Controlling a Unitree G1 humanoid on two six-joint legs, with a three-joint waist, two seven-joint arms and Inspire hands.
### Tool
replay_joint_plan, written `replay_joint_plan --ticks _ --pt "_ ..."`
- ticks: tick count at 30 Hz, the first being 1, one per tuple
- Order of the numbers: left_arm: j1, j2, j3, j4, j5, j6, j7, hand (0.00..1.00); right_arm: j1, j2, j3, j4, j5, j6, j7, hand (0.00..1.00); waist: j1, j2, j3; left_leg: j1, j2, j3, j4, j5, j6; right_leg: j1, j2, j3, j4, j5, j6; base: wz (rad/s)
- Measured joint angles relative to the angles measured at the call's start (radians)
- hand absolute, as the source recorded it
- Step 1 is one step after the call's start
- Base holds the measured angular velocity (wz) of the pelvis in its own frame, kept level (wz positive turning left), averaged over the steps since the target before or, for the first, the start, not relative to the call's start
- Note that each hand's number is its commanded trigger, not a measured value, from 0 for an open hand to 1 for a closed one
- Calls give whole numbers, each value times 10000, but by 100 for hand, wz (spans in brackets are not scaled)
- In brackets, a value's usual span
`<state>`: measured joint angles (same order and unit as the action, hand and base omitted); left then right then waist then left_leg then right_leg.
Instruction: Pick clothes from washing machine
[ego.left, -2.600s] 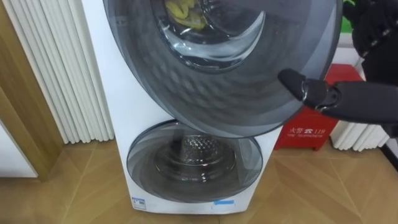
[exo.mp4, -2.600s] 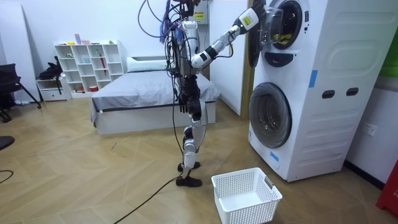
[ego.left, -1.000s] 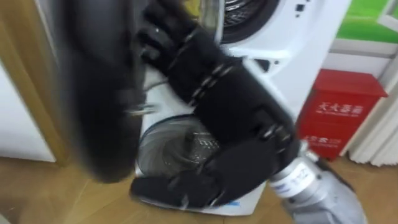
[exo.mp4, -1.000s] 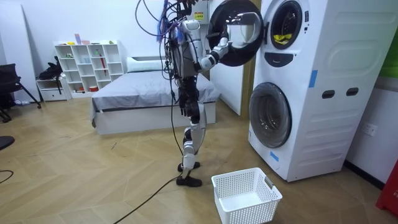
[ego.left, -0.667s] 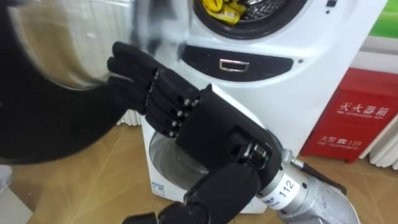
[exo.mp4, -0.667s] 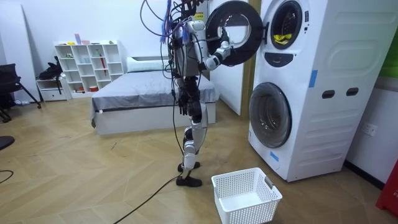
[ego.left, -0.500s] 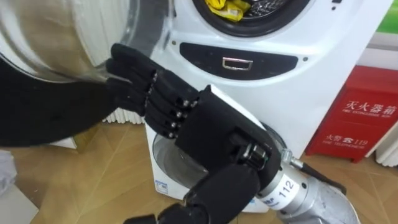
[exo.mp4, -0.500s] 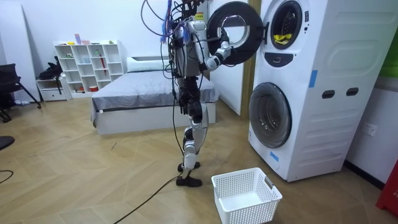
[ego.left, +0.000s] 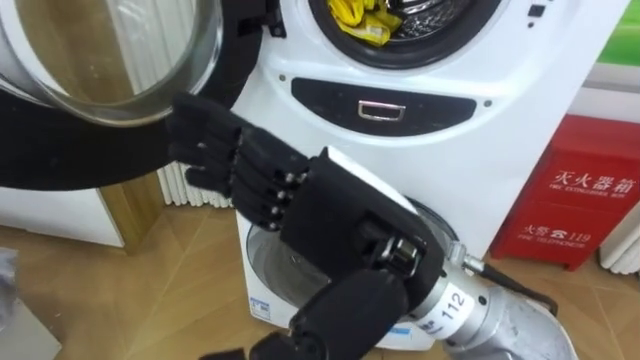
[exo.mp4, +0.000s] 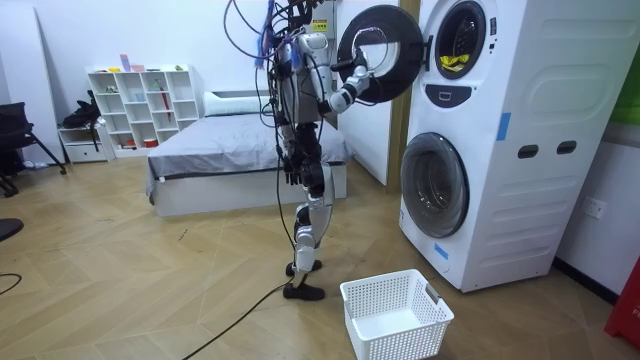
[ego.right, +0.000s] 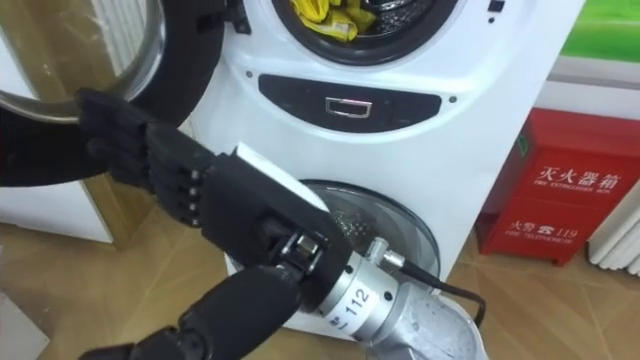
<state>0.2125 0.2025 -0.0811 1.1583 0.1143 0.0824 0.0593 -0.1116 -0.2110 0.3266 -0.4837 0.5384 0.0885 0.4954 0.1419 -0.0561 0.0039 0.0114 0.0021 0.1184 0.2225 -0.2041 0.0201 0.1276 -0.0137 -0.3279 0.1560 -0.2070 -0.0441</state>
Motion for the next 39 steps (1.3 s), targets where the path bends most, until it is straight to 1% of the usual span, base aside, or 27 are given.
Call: replay_joint_plan --ticks 3,5,6,9,10,11,12,13,14,17,19,23,24,26,27,28,30,31,32,33,34,35,36,37,38,39 --pt "17 -74 37 4 53 -6 22 0 291 10 -438 -3 -11 -5 -101 0 -135 42 2 33 -4 21 20 -2 3 80 -5 -1 -18 -1 5 3" --pt "-1 -130 234 3 53 -4 42 0 406 -15 -817 -8 -23 -6 -381 0 -356 69 15 -15 10 48 115 -30 24 79 -3 22 -13 -11 45 2" --pt "-17 -141 257 3 52 -4 47 0 436 -18 -906 -10 -22 -6 -466 0 -396 87 10 -26 16 78 126 -45 26 64 -3 46 -8 -24 66 -6" --pt "76 -229 316 -11 56 -5 197 0 500 -45 -1321 -74 -137 -6 -949 0 -656 185 -27 -43 24 190 142 -77 56 -43 -15 240 94 -57 160 -10" --pt "103 -245 426 -14 57 -9 200 0 500 -58 -1601 -81 -143 -8 -1160 0 -822 199 -47 -17 16 182 137 -84 71 -44 -33 252 152 -71 218 0" --pt "122 -248 629 -31 68 -32 199 0 499 -92 -1986 -82 -147 -14 -1367 0 -898 192 -70 15 8 189 133 -90 84 -14 -39 255 148 -65 232 0" --pt "133 -254 750 -41 74 -45 199 0 500 -141 -2214 -81 -147 -14 -1466 0 -920 187 -74 38 8 193 133 -93 88 5 -38 261 144 -51 255 -4" --pt "172 -262 915 -51 76 -86 197 0 500 -277 -2653 -81 -156 -25 -1678 0 -943 188 -73 128 9 206 137 -92 93 59 -37 266 143 -19 309 0" --pt "259 -266 1034 -49 80 -125 200 0 500 -329 -3042 -80 -214 -37 -1911 0 -1011 162 -81 212 1 209 116 -95 99 132 -39 265 142 -13 320 0" --pt "486 -284 1105 -14 77 -164 206 0 500 -328 -3486 -79 -353 -149 -2319 0 -1097 134 -66 418 -1 287 8 -98 103 255 -40 315 130 -12 319 -6" --pt "524 -320 1105 19 78 -154 247 0 500 -325 -3512 3 -387 -221 -2456 0 -1101 134 -44 483 2 304 -23 -99 102 301 -32 372 125 -11 317 -3" --pt "520 -362 1102 36 99 -132 247 0 494 -324 -3473 49 -714 -223 -2665 0 -1033 110 -8 488 8 284 -38 -101 99 315 -20 361 131 -9 313 0" --pt "519 -362 1103 33 113 -104 244 0 484 -324 -3471 69 -787 -223 -2668 0 -1010 86 -14 490 7 284 -40 -102 98 314 -21 360 134 -9 312 0" --pt "502 -360 1104 29 122 36 242 0 274 -326 -3460 345 -1064 -223 -2640 0 -906 79 6 482 11 244 -90 -107 95 301 -20 359 136 -10 312 0" --pt "490 -360 1109 29 125 50 242 0 208 -326 -3463 457 -1088 -223 -2661 0 -872 49 -4 482 11 252 -83 -107 95 304 -22 341 137 -10 311 3" --pt "449 -368 1163 10 149 69 251 0 92 -320 -3461 640 -1182 -222 -2739 0 -816 41 -4 419 18 189 29 -149 96 312 -11 257 144 -12 307 15" --pt "351 -368 1151 9 156 135 276 0 -86 -258 -3415 921 -1293 -221 -2796 0 -743 40 1 253 78 117 448 -288 89 314 37 258 189 -38 265 12" --pt "302 -367 1154 11 160 204 287 0 -276 -222 -3282 1152 -1527 -223 -2819 0 -623 37 1 157 138 121 709 -403 72 306 63 271 231 -68 217 -7" --pt "244 -365 1156 19 159 266 313 0 -442 -223 -3131 1406 -1894 -223 -2839 0 -545 49 34 121 228 142 952 -532 43 296 112 307 347 -95 180 -8" --pt "236 -356 1161 16 159 283 346 0 -493 -223 -3051 1547 -2118 -223 -2855 0 -497 42 29 77 267 141 1086 -595 28 306 147 343 363 -107 158 -7" --pt "226 -326 1161 11 168 286 373 0 -610 -224 -2910 1758 -2629 -221 -2906 0 -314 11 30 -60 349 156 1442 -753 10 278 190 417 475 -229 49 -10" --pt "221 -310 1173 10 290 304 368 0 -750 -223 -2766 1988 -2826 -220 -2996 0 -225 -10 59 -269 439 174 1938 -946 -39 210 222 546 631 -420 -95 -8" --pt "210 -309 1172 9 357 343 366 0 -771 -223 -2715 2027 -2855 -220 -3061 0 -208 -26 47 -410 493 168 2180 -1026 -43 152 250 547 717 -492 -154 0" --pt "171 -299 1173 8 370 418 351 0 -816 -215 -2623 2078 -2848 -224 -3173 0 -131 -73 59 -654 580 197 2580 -1074 -55 71 284 547 828 -568 -204 0" --pt "179 -292 1158 13 362 454 346 0 -977 -222 -2508 2341 -2681 -233 -3290 0 -3 -132 58 -723 637 238 2781 -1069 -60 -8 285 627 892 -646 -253 -4" --pt "238 -295 1161 25 359 465 339 0 -1089 -220 -2475 2520 -2646 -232 -3351 0 35 -156 53 -716 660 266 2786 -1068 -61 -8 288 653 928 -667 -274 -11"
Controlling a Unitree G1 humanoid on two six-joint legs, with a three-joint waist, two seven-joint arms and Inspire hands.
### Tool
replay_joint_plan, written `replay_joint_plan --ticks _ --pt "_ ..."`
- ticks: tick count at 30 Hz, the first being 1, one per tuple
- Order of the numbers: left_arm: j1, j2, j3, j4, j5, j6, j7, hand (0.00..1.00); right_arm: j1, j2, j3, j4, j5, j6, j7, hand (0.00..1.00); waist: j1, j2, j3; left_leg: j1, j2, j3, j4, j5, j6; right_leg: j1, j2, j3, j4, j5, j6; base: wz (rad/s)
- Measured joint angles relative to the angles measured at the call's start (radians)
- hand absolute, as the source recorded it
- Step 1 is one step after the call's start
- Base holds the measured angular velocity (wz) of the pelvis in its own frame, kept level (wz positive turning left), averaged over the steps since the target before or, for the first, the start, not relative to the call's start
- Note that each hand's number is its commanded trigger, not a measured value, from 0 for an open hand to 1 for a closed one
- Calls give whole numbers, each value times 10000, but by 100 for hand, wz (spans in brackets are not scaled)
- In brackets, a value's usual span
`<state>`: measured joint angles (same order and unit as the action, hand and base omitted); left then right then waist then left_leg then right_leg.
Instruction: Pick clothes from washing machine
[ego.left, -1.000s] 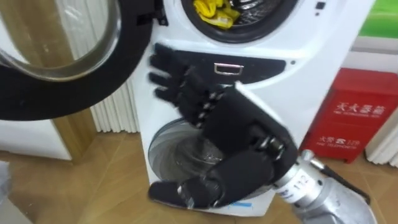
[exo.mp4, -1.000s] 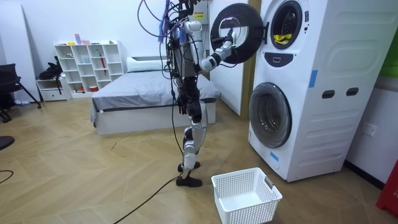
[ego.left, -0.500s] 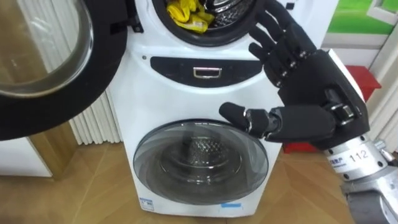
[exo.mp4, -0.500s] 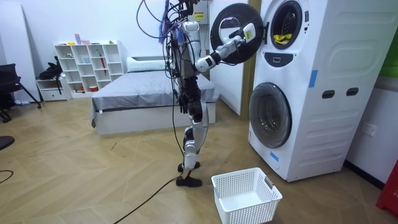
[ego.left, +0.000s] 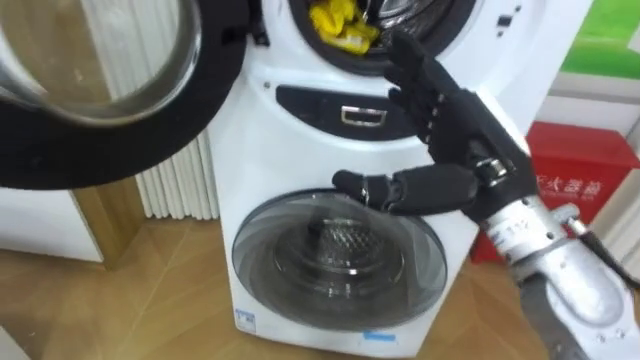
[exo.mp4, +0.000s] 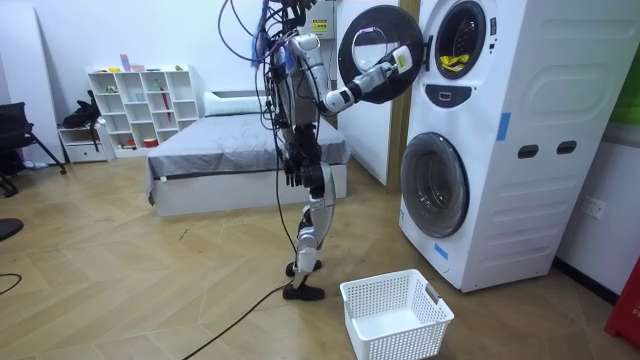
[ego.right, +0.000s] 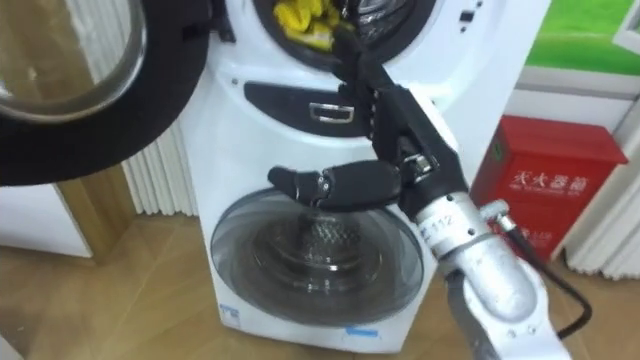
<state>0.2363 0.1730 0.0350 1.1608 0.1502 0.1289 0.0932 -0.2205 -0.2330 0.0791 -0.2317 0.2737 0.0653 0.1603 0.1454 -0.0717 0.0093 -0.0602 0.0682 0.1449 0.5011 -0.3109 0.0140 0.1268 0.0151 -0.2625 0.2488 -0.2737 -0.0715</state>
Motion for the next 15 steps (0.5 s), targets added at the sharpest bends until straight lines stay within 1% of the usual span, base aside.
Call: replay_joint_plan --ticks 1,3,4,5,6,7,8,9,10,11,12,13,14,15 --pt "37 -10 7 1 41 35 -9 0 -199 2 11 238 -3 0 -203 0 74 -45 8 8 53 126 0 1 -2 -10 2 2 41 -48 -23 -4" --pt "88 -34 10 5 93 55 -14 0 -359 28 29 256 -67 -2 -529 0 112 -72 15 -15 69 179 5 22 -39 -59 -6 4 89 -127 -72 4" --pt "207 -22 51 34 92 61 -11 0 -437 38 68 256 -69 -8 -630 0 101 -160 8 -132 51 205 204 128 -216 -24 -61 25 63 -157 -125 13" --pt "276 12 108 50 93 64 -2 0 -479 48 91 261 -45 -9 -700 0 78 -287 72 -571 62 208 809 224 -432 92 -145 52 -30 -108 -55 16" --pt "288 16 127 48 94 65 1 0 -479 51 118 281 -30 -8 -735 0 36 -328 55 -743 84 165 692 230 -452 141 -160 55 -112 -98 -39 13" --pt "407 -38 200 45 106 70 -16 0 -483 28 92 280 -22 -7 -748 0 16 -316 37 -1142 251 154 -36 391 -596 209 -164 61 -189 -108 -5 0" --pt "531 -41 228 63 105 119 -43 0 -453 27 70 280 -20 20 -789 0 12 -342 26 -1538 289 155 -615 1105 -539 284 -204 29 -303 -156 75 0" --pt "597 -38 230 66 104 158 -48 0 -434 11 70 279 -15 23 -804 0 1 -359 -4 -1670 270 155 -841 1458 -496 334 -256 19 -314 -204 138 -3" --pt "697 -56 222 65 85 171 -94 0 -434 -34 67 247 9 21 -861 0 -4 -317 -78 -1745 237 186 -1121 2182 -303 410 -334 -5 -314 -299 267 5" --pt "675 -21 219 44 87 175 -111 0 -427 -32 82 233 116 14 -927 0 -108 -409 -117 -1637 95 222 -1133 2186 -153 488 -506 -68 -371 -382 412 11" --pt "630 -23 217 1 92 166 -116 0 -427 -67 75 220 201 13 -932 0 -169 -428 -129 -1632 10 251 -1139 2141 -93 510 -587 -125 -403 -386 477 11" --pt "551 -33 216 -58 96 104 -172 0 -426 -147 73 210 334 13 -945 0 -186 -421 -134 -1605 -113 330 -1071 2034 -24 531 -728 -156 -389 -378 592 0" --pt "328 -30 221 -86 93 33 -198 0 -426 -250 75 214 348 13 -959 0 -192 -356 -92 -1559 -150 400 -992 1900 13 628 -796 -158 -406 -297 731 0" --pt "246 -18 217 -111 73 -15 -199 0 -420 -290 83 214 298 13 -983 0 -252 -300 -60 -1549 -179 417 -929 1835 33 667 -824 -165 -405 -257 798 6"
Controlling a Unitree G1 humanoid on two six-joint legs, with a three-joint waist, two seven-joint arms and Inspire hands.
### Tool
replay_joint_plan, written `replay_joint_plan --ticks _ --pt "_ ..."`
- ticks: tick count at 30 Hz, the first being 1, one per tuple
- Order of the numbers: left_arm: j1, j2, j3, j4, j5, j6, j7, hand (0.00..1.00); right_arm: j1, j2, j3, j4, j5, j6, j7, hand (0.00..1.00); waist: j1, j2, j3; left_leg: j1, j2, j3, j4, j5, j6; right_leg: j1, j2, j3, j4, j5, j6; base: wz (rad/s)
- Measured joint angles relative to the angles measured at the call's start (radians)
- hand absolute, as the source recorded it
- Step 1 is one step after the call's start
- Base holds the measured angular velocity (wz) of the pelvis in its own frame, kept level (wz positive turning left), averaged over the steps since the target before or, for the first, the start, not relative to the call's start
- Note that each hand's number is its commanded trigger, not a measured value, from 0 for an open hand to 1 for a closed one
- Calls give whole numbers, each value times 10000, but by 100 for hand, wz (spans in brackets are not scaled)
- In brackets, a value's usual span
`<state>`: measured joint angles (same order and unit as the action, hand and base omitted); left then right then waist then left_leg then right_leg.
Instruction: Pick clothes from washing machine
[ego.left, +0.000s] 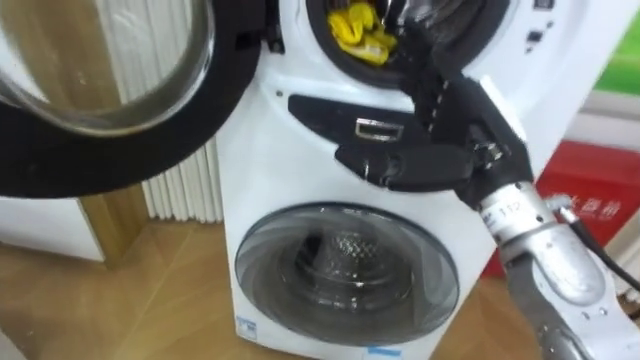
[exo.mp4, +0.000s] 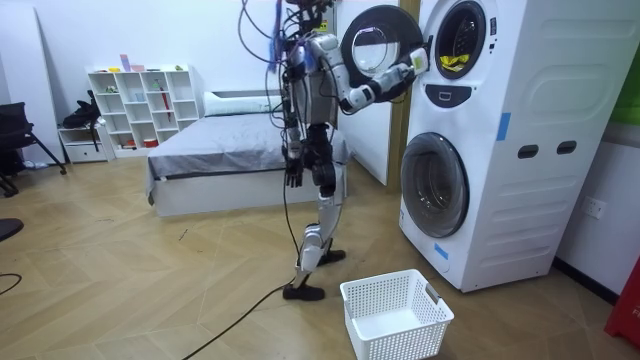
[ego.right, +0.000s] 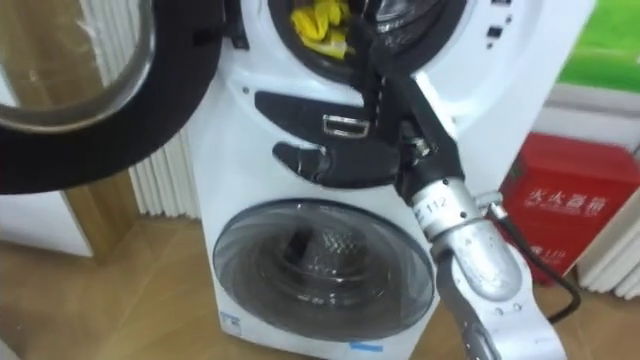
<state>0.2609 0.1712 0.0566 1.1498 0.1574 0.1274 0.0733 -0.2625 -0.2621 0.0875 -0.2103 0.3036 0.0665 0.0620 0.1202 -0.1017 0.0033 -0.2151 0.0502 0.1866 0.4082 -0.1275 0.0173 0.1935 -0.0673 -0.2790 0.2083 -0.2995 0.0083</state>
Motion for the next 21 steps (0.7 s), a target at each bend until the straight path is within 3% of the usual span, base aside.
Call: replay_joint_plan --ticks 2,3,4,6,7,8,9,10,12,13,15,16,17,18,19,21 --pt "-263 85 -8 -74 -13 -42 20 0 14 -25 -7 -1 -378 0 -94 0 -292 57 -6 107 -320 41 50 -202 138 12 -300 16 391 -120 211 16" --pt "-315 91 -16 -83 -19 -36 28 0 15 -34 -8 -2 -400 1 -94 0 -363 57 -6 179 -342 86 26 -240 162 6 -390 41 530 -154 269 0" --pt "-447 86 -23 -83 -41 -26 24 0 15 -93 -16 -1 -388 -1 -97 0 -368 75 3 368 -446 352 -36 -375 253 -44 -573 50 1028 -213 372 -5" --pt "-657 111 -50 -93 -93 -29 33 0 66 -228 -17 -1 -412 -2 -203 0 -468 98 48 712 -525 615 -220 -607 357 -367 -877 13 2351 -216 384 12" --pt "-798 188 -146 -94 -92 -32 39 0 94 -247 -24 -7 -432 -6 -270 0 -660 7 48 965 -642 652 -362 -721 459 -725 -1206 29 3481 -166 460 43" --pt "-931 231 -298 -127 -90 -36 74 0 167 -262 -67 -2 -484 -65 -311 0 -754 -15 46 1245 -762 790 -475 -819 574 -983 -1466 35 4435 137 578 48" --pt "-980 250 -417 -160 -90 -39 111 0 240 -266 -84 12 -542 -107 -347 0 -784 2 51 1413 -796 720 -565 -850 620 -1104 -1521 47 4798 407 572 35" --pt "-1031 308 -624 -346 -92 -44 209 0 462 -269 -136 14 -638 -140 -370 0 -842 110 35 1755 -801 551 -875 -899 650 -1393 -1572 72 5478 962 497 14" --pt "-1081 444 -694 -400 -51 -134 424 0 725 -256 -166 37 -768 -143 -366 0 -720 168 36 2098 -727 476 -1307 -898 647 -1951 -1471 134 5871 668 438 2" --pt "-1196 479 -694 -354 37 -170 534 0 880 -264 -250 37 -754 -101 -353 0 -613 242 76 2246 -601 419 -1445 -898 642 -2501 -1302 217 5820 209 388 4" --pt "-1184 490 -708 -284 16 -255 545 0 947 -272 -430 13 -720 -119 -422 0 -708 400 87 2469 -428 142 -1516 -907 624 -3067 -955 315 4729 25 303 13" --pt "-1137 514 -691 -285 19 -288 544 0 1033 -315 -560 13 -749 -118 -593 0 -747 387 70 2624 -393 140 -1522 -913 615 -3147 -850 289 3389 226 272 29" --pt "-1072 509 -687 -286 22 -303 544 0 1096 -358 -666 13 -771 -119 -752 0 -833 332 40 2799 -439 235 -1496 -1032 430 -3102 -834 301 1980 1010 314 32" --pt "-1041 518 -687 -288 26 -319 540 0 1088 -366 -694 11 -772 -119 -830 0 -865 277 34 2921 -497 289 -1496 -1155 349 -3134 -839 301 1545 1740 213 37" --pt "-968 379 -683 -236 34 -334 522 0 1228 -446 -728 61 -739 -133 -959 0 -890 480 -94 3221 -302 258 -1541 -1337 264 -2921 -702 274 1502 1734 254 0" --pt "-831 335 -578 -232 37 -354 494 0 1161 -444 -722 74 -732 -138 -965 0 -628 658 -81 3444 -177 270 -1743 -1331 237 -2576 -439 286 1152 1792 141 -23"
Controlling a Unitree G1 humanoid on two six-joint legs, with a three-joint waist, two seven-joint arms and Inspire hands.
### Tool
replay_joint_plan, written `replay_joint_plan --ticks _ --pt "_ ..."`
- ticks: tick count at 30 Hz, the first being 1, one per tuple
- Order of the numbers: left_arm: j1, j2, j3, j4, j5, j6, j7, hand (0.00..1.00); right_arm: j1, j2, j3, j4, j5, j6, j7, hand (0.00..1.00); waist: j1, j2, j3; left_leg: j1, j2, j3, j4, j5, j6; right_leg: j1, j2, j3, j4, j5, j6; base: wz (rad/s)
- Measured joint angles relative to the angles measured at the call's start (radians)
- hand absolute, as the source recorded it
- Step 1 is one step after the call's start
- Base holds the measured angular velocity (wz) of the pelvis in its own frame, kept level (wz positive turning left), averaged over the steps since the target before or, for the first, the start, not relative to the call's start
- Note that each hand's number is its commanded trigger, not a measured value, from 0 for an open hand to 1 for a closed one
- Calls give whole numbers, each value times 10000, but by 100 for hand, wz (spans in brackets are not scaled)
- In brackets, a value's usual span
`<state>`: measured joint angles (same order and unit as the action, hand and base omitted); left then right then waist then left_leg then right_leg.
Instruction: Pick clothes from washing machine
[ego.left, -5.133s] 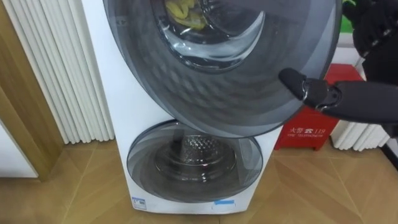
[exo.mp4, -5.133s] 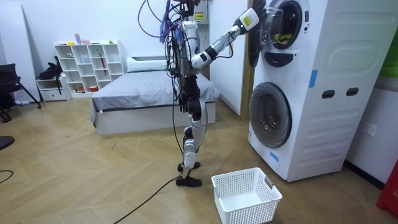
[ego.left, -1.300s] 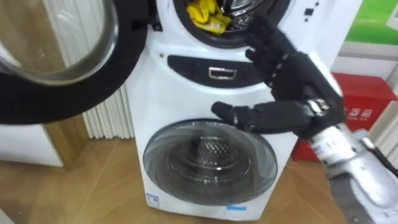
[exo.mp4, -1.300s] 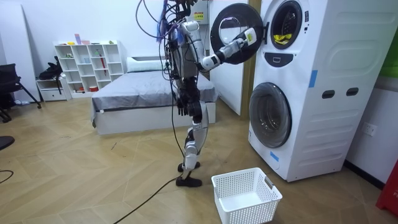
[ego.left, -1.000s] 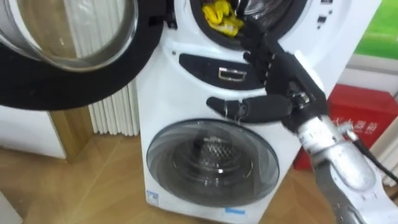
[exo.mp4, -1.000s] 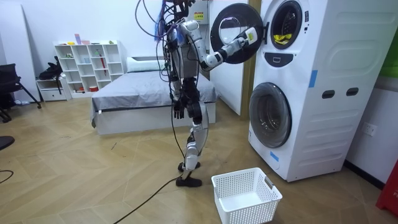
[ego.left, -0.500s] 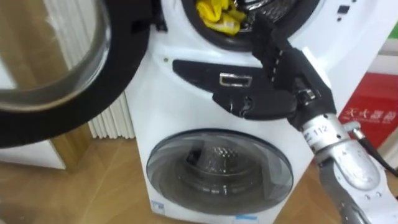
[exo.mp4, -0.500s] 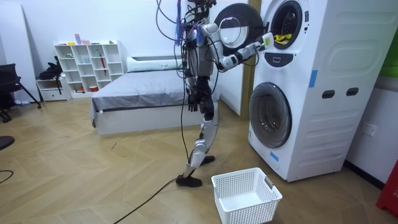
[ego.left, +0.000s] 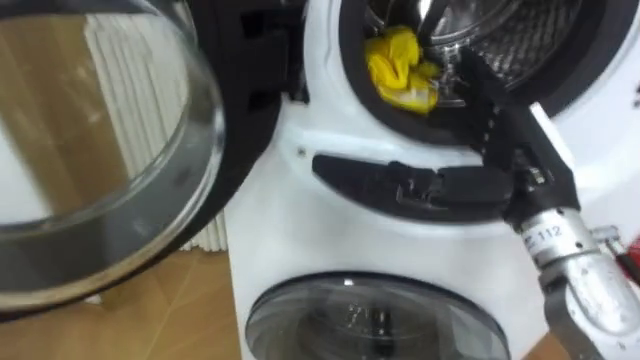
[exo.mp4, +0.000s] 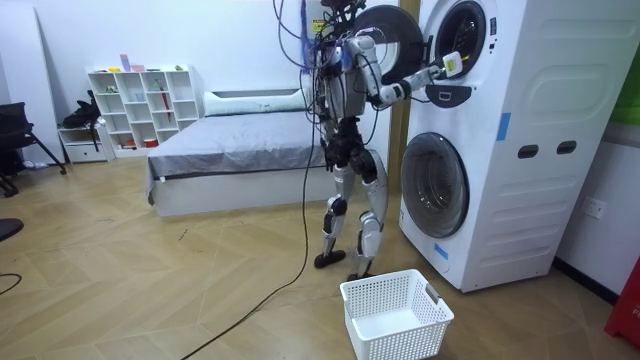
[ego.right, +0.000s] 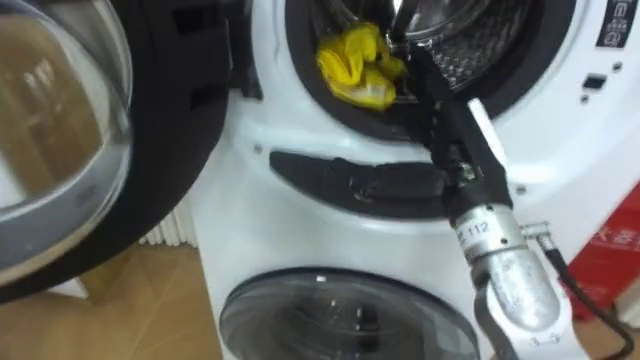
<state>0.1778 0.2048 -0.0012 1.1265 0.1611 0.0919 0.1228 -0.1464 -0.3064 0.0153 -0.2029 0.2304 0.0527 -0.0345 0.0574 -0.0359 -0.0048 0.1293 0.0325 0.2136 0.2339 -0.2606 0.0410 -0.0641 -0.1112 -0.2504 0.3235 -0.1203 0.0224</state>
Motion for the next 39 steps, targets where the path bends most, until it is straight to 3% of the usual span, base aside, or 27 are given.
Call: replay_joint_plan --ticks 2,7,10,17,30,36,39 --pt "64 9 315 67 99 45 18 0 -157 -22 0 -18 5 -16 22 0 32 7 46 218 98 66 -381 85 -162 73 164 -27 -181 28 -46 -3" --pt "502 -6 582 65 99 117 -24 0 -470 -93 -23 -19 212 21 -81 0 137 -118 82 219 266 356 -493 63 -247 106 492 86 -581 271 -206 -18" --pt "771 -6 680 72 99 141 -29 0 -488 -157 -261 -30 389 16 -94 0 212 -169 49 208 330 401 -589 33 -301 150 624 188 -779 412 -243 -12" --pt "775 -165 783 17 104 221 -13 0 -490 -157 -762 -170 438 -2 -100 0 144 -165 43 159 451 558 -620 4 -363 112 789 273 -949 494 -256 -5" --pt "901 -177 993 -319 307 258 -248 0 -489 -263 -819 -494 426 19 -58 0 -73 -129 -6 222 450 509 -729 9 -371 229 856 264 -1212 512 -253 1" --pt "961 -183 1185 -491 541 336 -236 0 -592 -915 -806 -86 794 156 261 0 10 -343 6 223 446 442 -738 10 -371 258 828 248 -1161 512 -253 2" --pt "1030 -184 1256 -496 768 459 -236 0 -919 -960 -803 113 818 596 520 0 -55 -511 22 162 414 361 -682 11 -369 219 784 219 -1100 512 -254 3"
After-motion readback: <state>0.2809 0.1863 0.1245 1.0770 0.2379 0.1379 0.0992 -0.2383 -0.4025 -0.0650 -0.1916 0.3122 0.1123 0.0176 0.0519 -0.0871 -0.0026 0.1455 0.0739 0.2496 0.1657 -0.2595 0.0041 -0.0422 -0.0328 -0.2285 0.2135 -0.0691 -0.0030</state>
